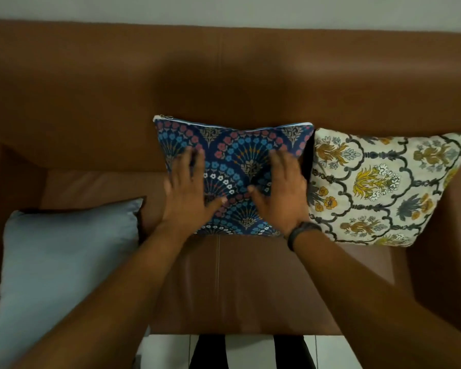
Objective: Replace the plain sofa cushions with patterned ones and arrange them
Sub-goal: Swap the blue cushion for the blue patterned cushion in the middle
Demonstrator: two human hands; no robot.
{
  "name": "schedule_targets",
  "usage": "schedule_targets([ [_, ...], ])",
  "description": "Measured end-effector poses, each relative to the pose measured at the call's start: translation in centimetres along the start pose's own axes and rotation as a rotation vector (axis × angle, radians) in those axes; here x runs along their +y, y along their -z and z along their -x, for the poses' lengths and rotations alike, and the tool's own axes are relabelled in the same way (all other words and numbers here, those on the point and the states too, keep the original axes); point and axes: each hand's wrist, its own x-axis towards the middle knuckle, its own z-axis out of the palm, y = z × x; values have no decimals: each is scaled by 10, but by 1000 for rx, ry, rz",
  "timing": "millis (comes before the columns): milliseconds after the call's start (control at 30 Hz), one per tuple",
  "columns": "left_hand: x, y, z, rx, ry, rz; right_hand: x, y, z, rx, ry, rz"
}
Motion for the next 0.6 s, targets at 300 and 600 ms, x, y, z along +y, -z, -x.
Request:
schedule_targets([
  [300, -13, -17, 4, -233, -166, -380, 54, -17, -2, -206, -25, 324],
  [600, -57, -14, 45, -242, -189, -218, 5, -85, 48, -14, 27, 143],
])
